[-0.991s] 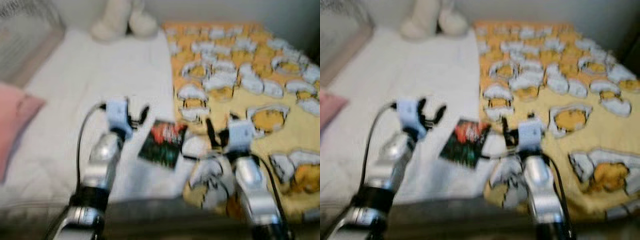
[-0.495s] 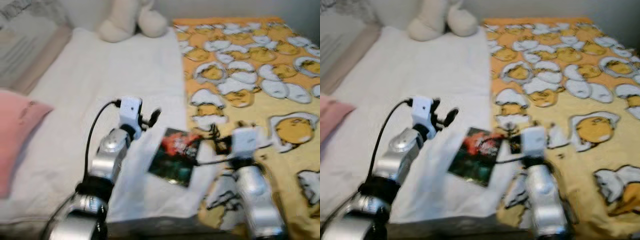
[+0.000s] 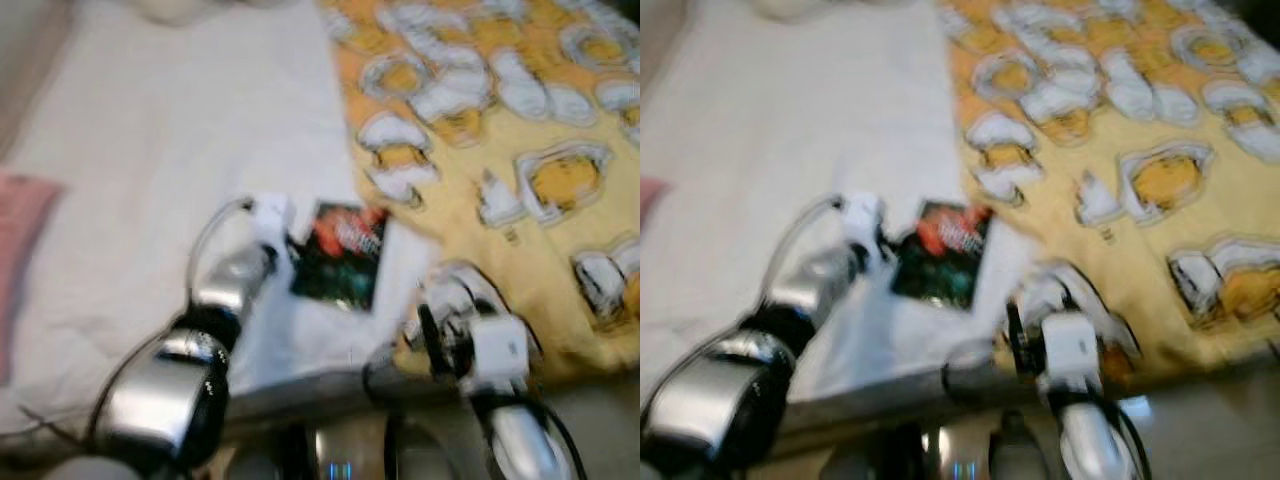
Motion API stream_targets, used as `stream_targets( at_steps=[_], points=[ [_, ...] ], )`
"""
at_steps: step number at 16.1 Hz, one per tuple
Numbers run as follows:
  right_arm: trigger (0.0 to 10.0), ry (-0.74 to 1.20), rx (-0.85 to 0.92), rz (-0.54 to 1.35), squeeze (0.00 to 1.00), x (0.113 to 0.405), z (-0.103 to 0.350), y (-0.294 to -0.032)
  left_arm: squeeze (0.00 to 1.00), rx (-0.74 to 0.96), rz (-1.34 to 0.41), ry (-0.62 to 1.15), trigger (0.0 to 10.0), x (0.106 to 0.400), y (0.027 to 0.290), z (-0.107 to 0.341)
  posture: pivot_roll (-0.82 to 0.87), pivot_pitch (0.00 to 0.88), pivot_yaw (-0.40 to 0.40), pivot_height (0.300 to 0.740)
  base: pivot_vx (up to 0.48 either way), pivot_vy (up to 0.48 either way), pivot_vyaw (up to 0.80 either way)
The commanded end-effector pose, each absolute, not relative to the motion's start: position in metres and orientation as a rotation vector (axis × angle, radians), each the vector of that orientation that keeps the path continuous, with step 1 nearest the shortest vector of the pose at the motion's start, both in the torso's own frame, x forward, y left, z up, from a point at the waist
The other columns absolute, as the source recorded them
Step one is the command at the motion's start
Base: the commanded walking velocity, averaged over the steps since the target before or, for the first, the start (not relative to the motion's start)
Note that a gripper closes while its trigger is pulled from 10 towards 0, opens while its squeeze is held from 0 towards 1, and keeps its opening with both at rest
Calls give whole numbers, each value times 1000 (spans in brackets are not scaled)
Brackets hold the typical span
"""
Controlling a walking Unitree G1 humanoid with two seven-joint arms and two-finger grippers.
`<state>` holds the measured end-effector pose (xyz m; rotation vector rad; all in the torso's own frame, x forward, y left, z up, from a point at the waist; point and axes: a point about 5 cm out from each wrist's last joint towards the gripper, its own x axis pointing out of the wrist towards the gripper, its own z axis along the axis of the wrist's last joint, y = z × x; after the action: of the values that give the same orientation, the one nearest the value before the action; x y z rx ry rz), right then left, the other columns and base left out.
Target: Clean up the room
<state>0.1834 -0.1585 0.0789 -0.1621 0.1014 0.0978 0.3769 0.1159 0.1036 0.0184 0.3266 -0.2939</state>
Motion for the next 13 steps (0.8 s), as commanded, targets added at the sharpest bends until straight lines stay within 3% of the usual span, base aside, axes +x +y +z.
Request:
stream_targets(
  at_steps=[1, 5, 8, 11, 13],
  points=[
    [10000, 86, -148, 107, 0, 179, 90, -156, 0, 20, -248, 340, 10000, 377, 125, 100, -308, 337, 115, 736, 0, 0, 0],
    [10000, 97, -139, 84, 0, 172, 93, -155, 0, -77, -258, 355, 10000, 376, 123, 97, -325, 333, 118, 736, 0, 0, 0],
    [10000, 100, -114, 116, 0, 170, 96, -149, 0, -59, -251, 399, 10000, 368, 122, 82, -325, 331, 113, 736, 0, 0, 0],
    [10000, 111, -105, 148, 0, 168, 97, -148, 0, -160, -246, 437, 10000, 362, 113, 72, -332, 332, 110, 736, 0, 0, 0],
    [10000, 113, -105, 147, 0, 168, 97, -149, 0, -327, -312, 457, 10000, 359, 98, 71, -335, 326, 108, 736, 0, 0, 0]
  ],
)
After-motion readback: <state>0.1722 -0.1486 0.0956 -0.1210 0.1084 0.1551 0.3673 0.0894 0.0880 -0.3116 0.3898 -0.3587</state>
